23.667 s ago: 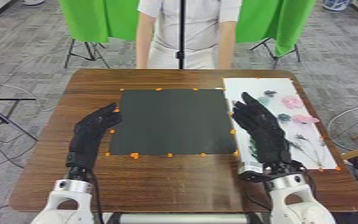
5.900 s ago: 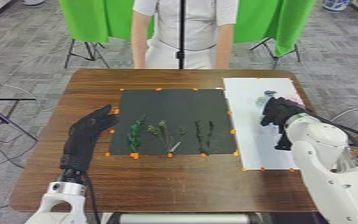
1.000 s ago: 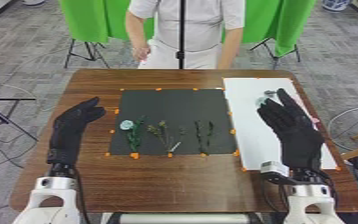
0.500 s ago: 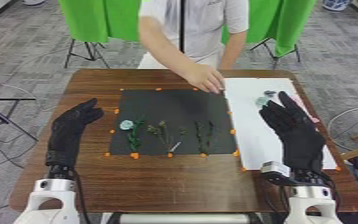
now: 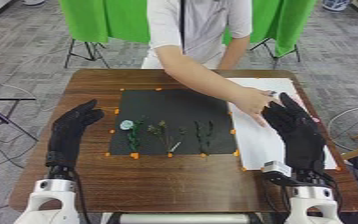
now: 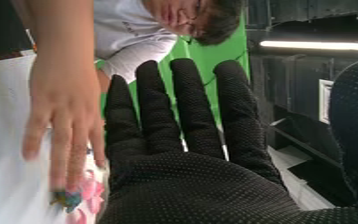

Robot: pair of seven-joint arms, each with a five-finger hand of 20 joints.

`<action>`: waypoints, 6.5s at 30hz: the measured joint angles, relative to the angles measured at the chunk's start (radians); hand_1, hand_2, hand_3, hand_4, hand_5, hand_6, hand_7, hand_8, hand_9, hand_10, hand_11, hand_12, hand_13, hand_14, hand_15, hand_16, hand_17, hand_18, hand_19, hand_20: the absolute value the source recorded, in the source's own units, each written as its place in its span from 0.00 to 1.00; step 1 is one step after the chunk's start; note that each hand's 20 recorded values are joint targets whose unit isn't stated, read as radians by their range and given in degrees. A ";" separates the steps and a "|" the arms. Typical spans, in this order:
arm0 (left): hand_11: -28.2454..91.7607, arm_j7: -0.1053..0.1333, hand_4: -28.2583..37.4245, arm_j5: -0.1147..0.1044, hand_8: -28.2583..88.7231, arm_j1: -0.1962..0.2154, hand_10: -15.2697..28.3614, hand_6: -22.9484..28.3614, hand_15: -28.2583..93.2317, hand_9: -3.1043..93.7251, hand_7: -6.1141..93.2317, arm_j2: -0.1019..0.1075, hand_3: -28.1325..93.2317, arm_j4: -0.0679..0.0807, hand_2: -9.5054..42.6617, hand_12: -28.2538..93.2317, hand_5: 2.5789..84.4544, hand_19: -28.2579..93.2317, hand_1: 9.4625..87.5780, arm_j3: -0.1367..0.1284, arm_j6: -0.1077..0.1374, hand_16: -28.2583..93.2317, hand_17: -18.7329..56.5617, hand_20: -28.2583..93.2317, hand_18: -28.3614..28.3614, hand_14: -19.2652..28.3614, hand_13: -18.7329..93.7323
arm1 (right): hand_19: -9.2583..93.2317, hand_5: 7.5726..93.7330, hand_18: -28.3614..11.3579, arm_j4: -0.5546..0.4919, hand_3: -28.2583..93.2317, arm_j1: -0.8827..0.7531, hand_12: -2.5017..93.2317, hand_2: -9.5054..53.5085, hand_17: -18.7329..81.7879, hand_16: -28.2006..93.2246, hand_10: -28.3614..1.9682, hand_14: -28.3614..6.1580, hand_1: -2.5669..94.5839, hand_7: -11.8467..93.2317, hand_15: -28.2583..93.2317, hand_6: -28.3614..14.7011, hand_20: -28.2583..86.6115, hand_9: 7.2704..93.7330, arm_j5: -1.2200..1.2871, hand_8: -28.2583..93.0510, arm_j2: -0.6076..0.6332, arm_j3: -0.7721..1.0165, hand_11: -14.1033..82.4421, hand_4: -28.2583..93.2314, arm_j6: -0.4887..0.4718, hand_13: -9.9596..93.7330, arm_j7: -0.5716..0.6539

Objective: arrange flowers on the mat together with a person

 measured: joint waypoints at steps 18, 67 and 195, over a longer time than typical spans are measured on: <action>0.42 0.000 0.10 -0.015 0.19 0.018 0.67 0.52 0.39 0.52 0.20 0.001 0.77 0.002 0.26 0.36 0.55 0.32 0.18 -0.022 0.002 0.26 0.33 0.38 0.72 0.77 0.51 | 0.18 0.45 0.34 0.000 0.89 0.002 0.15 0.11 0.39 0.39 0.44 0.38 0.17 0.23 0.33 0.63 0.50 0.47 -0.007 0.15 0.001 0.004 0.21 0.10 0.001 0.46 -0.001; 0.42 0.035 0.14 -0.092 0.19 0.039 0.66 0.52 0.38 0.52 0.20 -0.007 0.76 0.005 0.16 0.36 0.54 0.31 0.20 -0.039 0.001 0.27 0.33 0.38 0.73 0.77 0.51 | 0.18 0.29 0.31 0.013 0.88 0.006 0.18 0.01 0.47 0.39 0.48 0.48 0.29 0.25 0.36 0.62 0.53 0.47 -0.097 0.15 0.026 -0.040 0.23 0.09 0.167 0.53 -0.099; 0.43 -0.024 0.01 -0.117 0.18 0.010 0.66 0.51 0.41 0.53 0.22 0.018 0.76 0.024 0.50 0.35 0.56 0.33 0.23 -0.001 0.102 0.25 0.34 0.39 0.71 0.76 0.52 | 0.97 0.85 0.46 0.551 0.73 1.100 0.33 0.00 0.81 0.43 0.71 0.82 0.65 0.33 0.61 0.79 0.50 0.99 -1.578 0.24 0.353 -1.044 0.21 0.00 0.188 1.00 0.227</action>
